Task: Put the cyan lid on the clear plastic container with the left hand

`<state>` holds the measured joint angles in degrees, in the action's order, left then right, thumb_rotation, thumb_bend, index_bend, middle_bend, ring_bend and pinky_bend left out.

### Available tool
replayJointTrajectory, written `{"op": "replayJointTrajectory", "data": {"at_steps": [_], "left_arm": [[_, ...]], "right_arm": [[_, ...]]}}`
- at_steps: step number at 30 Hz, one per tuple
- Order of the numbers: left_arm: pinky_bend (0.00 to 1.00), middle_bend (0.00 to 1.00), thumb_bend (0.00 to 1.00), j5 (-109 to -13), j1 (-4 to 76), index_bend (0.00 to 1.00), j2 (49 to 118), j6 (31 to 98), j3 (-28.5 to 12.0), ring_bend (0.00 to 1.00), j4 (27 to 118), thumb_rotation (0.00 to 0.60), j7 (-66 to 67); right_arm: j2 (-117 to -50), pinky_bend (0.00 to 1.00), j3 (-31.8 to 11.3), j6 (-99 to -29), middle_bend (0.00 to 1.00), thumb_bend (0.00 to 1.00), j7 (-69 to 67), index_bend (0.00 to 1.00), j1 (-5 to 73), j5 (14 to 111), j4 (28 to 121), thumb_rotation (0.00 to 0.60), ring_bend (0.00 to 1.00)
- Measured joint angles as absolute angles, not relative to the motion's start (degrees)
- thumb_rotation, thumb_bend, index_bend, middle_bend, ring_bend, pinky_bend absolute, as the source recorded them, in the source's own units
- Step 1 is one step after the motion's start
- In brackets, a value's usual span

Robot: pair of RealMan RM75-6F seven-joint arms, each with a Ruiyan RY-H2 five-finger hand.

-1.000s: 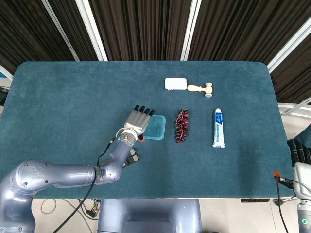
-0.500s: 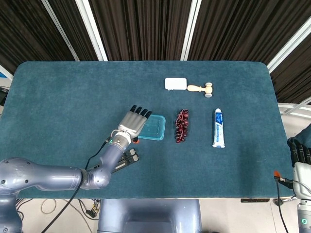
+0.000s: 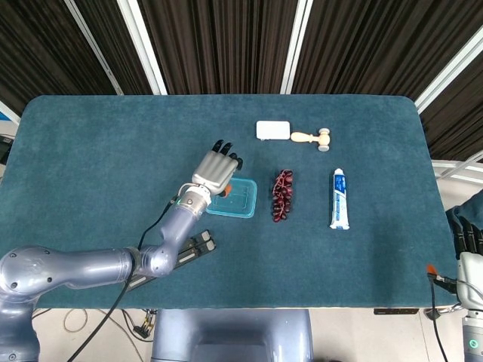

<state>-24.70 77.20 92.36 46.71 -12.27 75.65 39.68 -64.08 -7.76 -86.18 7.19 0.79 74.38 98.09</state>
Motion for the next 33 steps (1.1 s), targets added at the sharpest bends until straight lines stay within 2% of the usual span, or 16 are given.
{"op": "replayJointTrajectory", "data": {"at_steps": [8,14,26,33], "left_arm": [[0.06,0.27,0.42,-26.42,77.64,0.49,95.9,42.08,-13.05,0.05,69.08,0.6,35.95],[0.06,0.27,0.43,-26.11,77.96,0.51,97.36,39.81,-12.66,0.05,65.84,0.6,35.24],[0.06,0.27,0.44,-25.7,78.11,0.57,97.01,39.2,-12.73,0.05,66.31,0.6,34.1],[0.06,0.3,0.49,-25.63,78.68,0.6,96.87,40.33,-12.94,0.05,66.93,0.6,34.34]], "right_arm": [[-63.93,0.0,-7.91,-85.91,0.04,0.29,6.98,0.06,0.74,73.75,98.47,0.6,0.03],[-63.9,0.0,-7.88,-85.83,0.04,0.29,7.02,0.06,0.75,73.71,98.6,0.6,0.03],[-63.85,0.0,-7.92,-85.82,0.04,0.29,7.14,0.06,0.73,73.51,98.82,0.6,0.03],[-63.72,0.0,-7.86,-85.76,0.04,0.29,7.11,0.06,0.67,73.44,98.98,0.6,0.03]]}}
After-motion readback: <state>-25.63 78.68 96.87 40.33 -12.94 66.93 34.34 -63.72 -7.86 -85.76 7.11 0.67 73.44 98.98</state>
